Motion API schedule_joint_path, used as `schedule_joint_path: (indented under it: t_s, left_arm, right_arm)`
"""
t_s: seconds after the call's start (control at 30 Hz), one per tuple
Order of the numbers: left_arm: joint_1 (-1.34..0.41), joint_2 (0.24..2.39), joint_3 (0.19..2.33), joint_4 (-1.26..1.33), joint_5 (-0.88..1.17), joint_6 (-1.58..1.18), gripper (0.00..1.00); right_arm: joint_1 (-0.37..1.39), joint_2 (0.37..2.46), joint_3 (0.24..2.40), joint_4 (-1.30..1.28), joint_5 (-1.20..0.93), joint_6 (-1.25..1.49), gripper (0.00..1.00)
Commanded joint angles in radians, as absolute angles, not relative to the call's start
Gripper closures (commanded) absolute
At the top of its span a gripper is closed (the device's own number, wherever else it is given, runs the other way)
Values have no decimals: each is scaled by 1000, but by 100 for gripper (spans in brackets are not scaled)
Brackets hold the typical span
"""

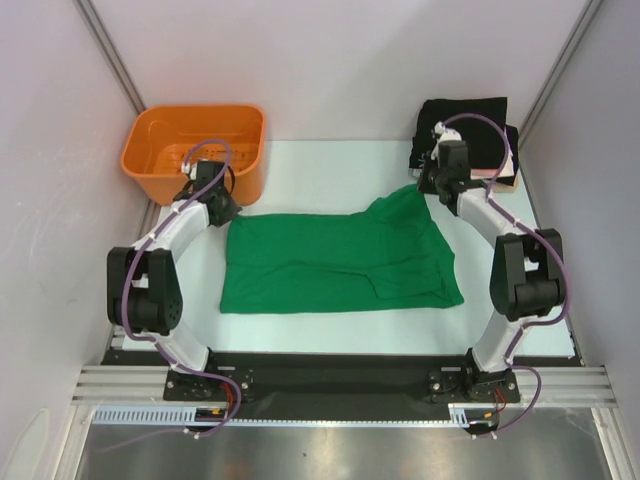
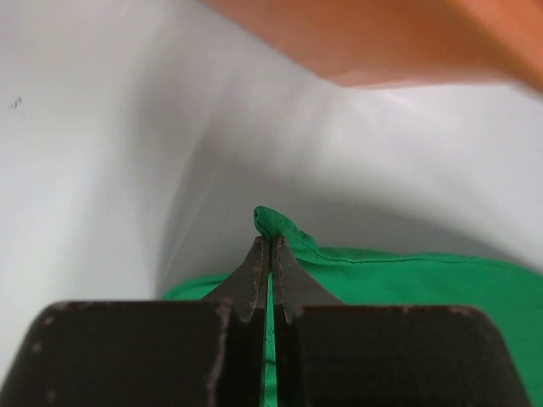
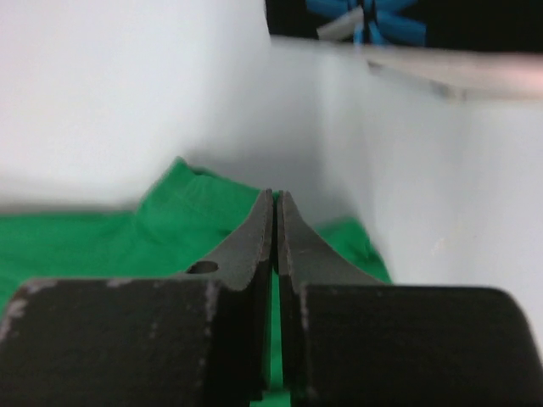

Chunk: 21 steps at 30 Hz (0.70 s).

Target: Fold and stack the t-shirts

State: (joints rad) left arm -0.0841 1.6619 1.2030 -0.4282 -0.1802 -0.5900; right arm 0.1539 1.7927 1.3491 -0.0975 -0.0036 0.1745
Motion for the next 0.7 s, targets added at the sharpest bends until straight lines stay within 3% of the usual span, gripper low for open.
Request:
schedule_joint_path:
  t_s: [0.0,0.4,0.67]
  left_arm:
    - [-83,1617,1151,-410,-190,-575,100]
    - [-75,1459,905,-321,-201,-614,100]
    - [-74,1398,842,-330,-221,-609,100]
  right_arm:
    - [144,1671,1221,-12,0,163,100]
    - [101,1330,823,-29,25,293,100]
    - [101,1223,681,-52,47,403,100]
